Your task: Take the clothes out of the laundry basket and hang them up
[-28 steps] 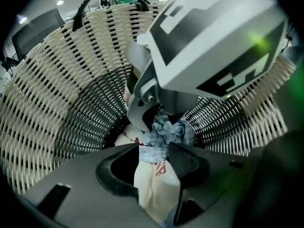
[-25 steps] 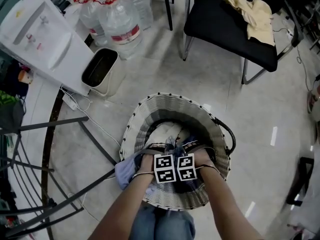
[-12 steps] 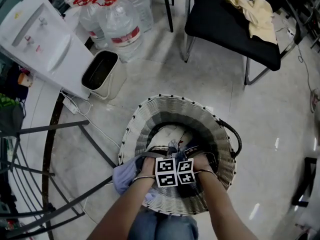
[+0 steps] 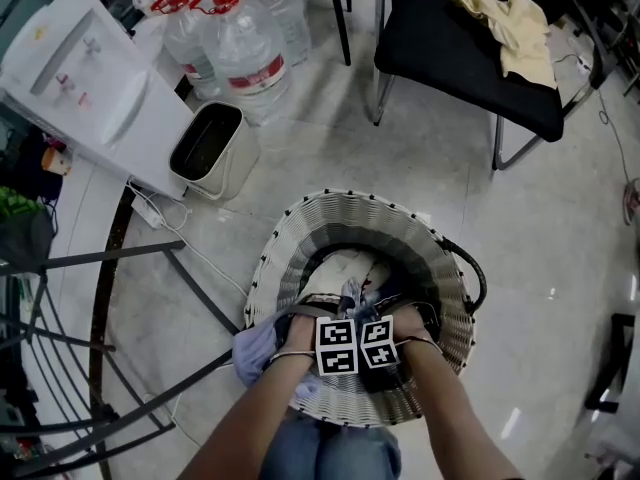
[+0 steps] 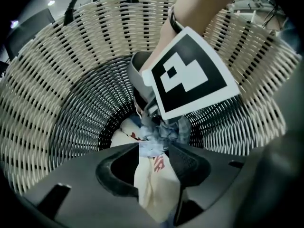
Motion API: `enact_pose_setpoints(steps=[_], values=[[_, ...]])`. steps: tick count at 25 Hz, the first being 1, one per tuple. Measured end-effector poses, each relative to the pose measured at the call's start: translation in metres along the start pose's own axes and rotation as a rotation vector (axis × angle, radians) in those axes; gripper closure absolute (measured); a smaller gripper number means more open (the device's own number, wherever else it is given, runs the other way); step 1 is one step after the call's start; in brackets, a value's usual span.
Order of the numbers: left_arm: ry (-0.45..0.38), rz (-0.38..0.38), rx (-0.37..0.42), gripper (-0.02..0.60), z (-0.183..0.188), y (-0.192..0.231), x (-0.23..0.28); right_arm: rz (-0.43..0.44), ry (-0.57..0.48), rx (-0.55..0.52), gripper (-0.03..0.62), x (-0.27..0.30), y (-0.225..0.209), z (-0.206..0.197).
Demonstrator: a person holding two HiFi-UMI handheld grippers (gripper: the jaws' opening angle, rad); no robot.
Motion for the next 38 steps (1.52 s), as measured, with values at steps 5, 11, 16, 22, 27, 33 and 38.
enact_pose_setpoints(steps=[5,11,16,22,27,33,38], values=[[0.005,-0.011,-0.007,0.371,0.006,-0.003,-0.022,-0.011,-0.023,0.016,0.559,-0.036,-0.005,-0.005],[-0.003,-0.017,-0.02,0.371,0.005,-0.004,-0.057,-0.025,-0.061,0.081,0.559,-0.082,-0.013,-0.008],[-0.012,-0.014,-0.039,0.371,0.002,0.003,-0.1,-0.027,-0.075,0.121,0.56,-0.13,-0.02,-0.02],[-0.025,-0.007,-0.073,0.371,0.002,0.011,-0.152,-0.041,-0.098,0.181,0.56,-0.191,-0.028,-0.035],[-0.046,0.001,-0.122,0.373,0.002,0.019,-0.201,-0.055,-0.146,0.292,0.56,-0.251,-0.039,-0.051],[-0.111,0.001,-0.271,0.377,0.0,0.028,-0.253,-0.085,-0.256,0.48,0.56,-0.316,-0.041,-0.074],[-0.224,0.028,-0.478,0.384,-0.002,0.037,-0.299,-0.135,-0.393,0.686,0.56,-0.367,-0.036,-0.094]])
Point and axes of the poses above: the fingertips, and each gripper's own axes: x forward along the fingers, y to its left, z out of its top, the point moved 7 cm from there along -x, backward along the fingers, and after that the axes turned 10 degrees about y, right-handed, at the moved point
